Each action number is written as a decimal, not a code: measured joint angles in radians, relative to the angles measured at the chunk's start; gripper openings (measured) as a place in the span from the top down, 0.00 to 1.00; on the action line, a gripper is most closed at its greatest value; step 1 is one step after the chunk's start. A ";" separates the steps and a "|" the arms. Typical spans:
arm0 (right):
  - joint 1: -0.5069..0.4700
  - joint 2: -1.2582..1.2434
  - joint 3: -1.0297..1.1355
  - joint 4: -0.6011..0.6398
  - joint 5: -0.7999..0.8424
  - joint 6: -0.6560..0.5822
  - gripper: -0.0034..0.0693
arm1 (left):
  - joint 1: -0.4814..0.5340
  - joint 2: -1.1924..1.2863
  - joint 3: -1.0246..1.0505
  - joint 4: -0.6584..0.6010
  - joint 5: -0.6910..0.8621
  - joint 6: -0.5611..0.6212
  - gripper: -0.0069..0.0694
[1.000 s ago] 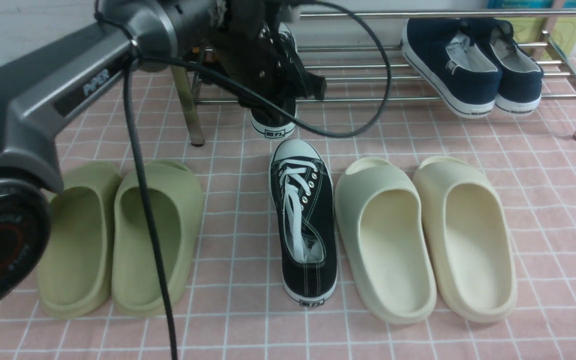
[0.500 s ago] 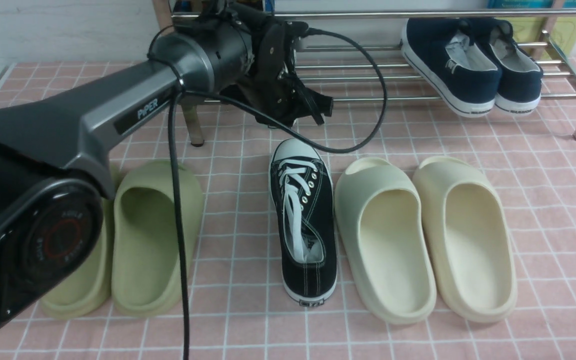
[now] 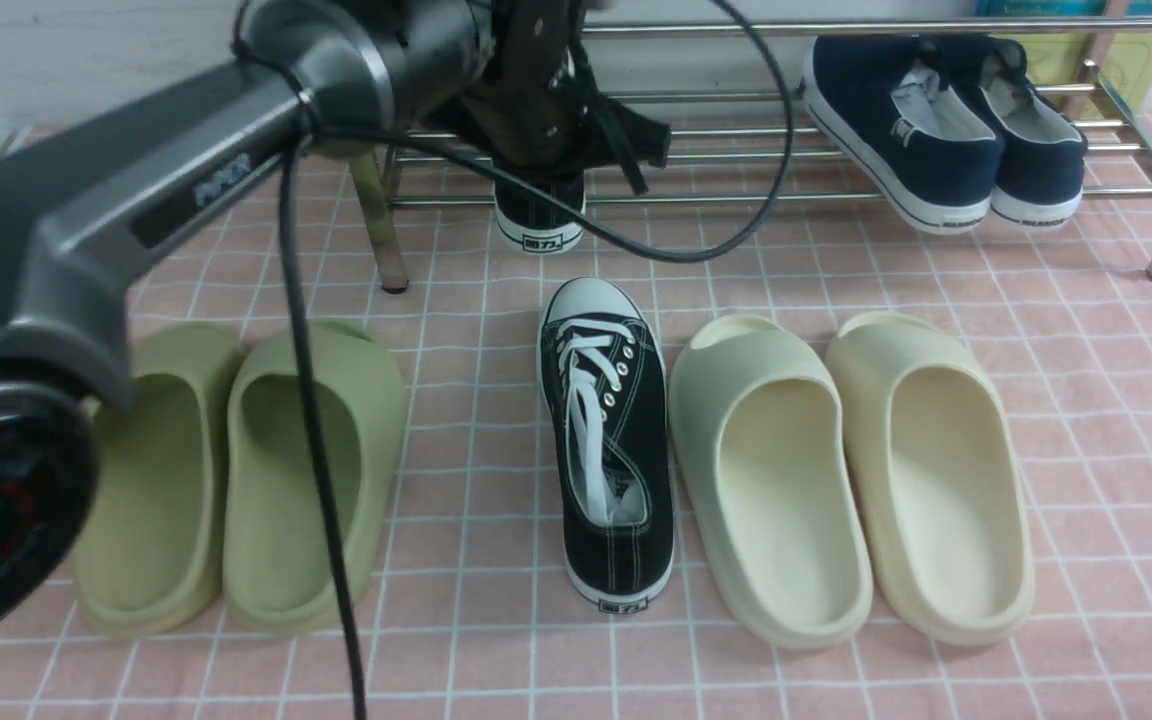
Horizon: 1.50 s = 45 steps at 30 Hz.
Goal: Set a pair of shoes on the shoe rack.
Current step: Use the left arm to grab the shoe closest to it
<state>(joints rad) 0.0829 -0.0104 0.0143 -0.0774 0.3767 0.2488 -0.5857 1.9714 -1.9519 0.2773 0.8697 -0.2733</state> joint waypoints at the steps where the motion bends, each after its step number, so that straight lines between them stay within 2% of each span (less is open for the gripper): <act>1: 0.000 0.000 0.000 0.000 0.000 0.000 0.63 | -0.014 -0.032 0.000 0.006 0.029 0.027 0.90; 3: 0.000 0.000 0.000 0.000 0.000 0.000 0.63 | -0.044 -0.108 -0.002 0.011 0.108 0.082 0.90; 6: 0.000 0.000 0.000 0.000 0.000 0.000 0.63 | -0.059 -0.179 -0.007 0.002 0.225 0.102 0.90; 9: 0.000 0.000 0.000 0.000 0.000 0.000 0.63 | -0.057 -0.224 0.032 -0.029 0.332 0.064 0.90; 11: 0.000 0.000 0.000 0.000 0.000 0.000 0.63 | -0.056 -0.233 0.070 -0.046 0.330 0.048 0.90; 12: 0.000 0.000 0.000 0.000 0.000 0.000 0.63 | -0.056 -0.247 0.176 -0.094 0.288 0.021 0.90; 15: 0.000 0.000 0.000 0.000 0.000 0.000 0.63 | -0.056 -0.252 0.319 -0.160 0.173 -0.042 0.90; 19: 0.000 0.000 0.000 0.000 0.000 0.000 0.63 | -0.056 -0.235 0.479 -0.200 -0.026 -0.143 0.88; 23: 0.000 0.000 0.000 0.000 0.000 0.000 0.63 | -0.056 -0.205 0.502 -0.203 -0.084 -0.151 0.77; 28: 0.000 0.000 0.000 0.000 0.000 0.000 0.63 | -0.056 -0.153 0.503 -0.215 -0.100 -0.107 0.44; 30: 0.000 0.000 0.000 0.000 0.000 0.000 0.63 | -0.056 -0.125 0.503 -0.219 -0.102 -0.100 0.33; 32: 0.000 0.000 0.000 0.000 0.000 0.000 0.63 | -0.056 -0.096 0.503 -0.220 -0.109 -0.097 0.28; 35: 0.000 0.000 0.000 0.000 0.000 0.000 0.63 | -0.056 -0.056 0.503 -0.218 -0.135 -0.097 0.31; 36: 0.000 0.000 0.000 0.000 0.000 0.000 0.62 | -0.056 -0.033 0.503 -0.213 -0.157 -0.102 0.40; 38: 0.000 0.000 0.000 0.000 0.000 0.000 0.62 | -0.056 -0.020 0.503 -0.209 -0.173 -0.112 0.51; 40: 0.000 0.000 0.000 0.000 0.000 0.000 0.62 | -0.056 -0.014 0.503 -0.192 -0.193 -0.146 0.74; 41: 0.000 0.000 0.000 0.000 0.000 0.000 0.62 | -0.056 -0.014 0.503 -0.186 -0.195 -0.168 0.80; 45: 0.000 0.000 0.000 0.000 0.000 0.000 0.62 | -0.056 -0.016 0.468 -0.161 -0.164 -0.211 0.85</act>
<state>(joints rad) 0.0829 -0.0104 0.0143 -0.0774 0.3767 0.2488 -0.6419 1.9554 -1.4844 0.1163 0.7052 -0.4842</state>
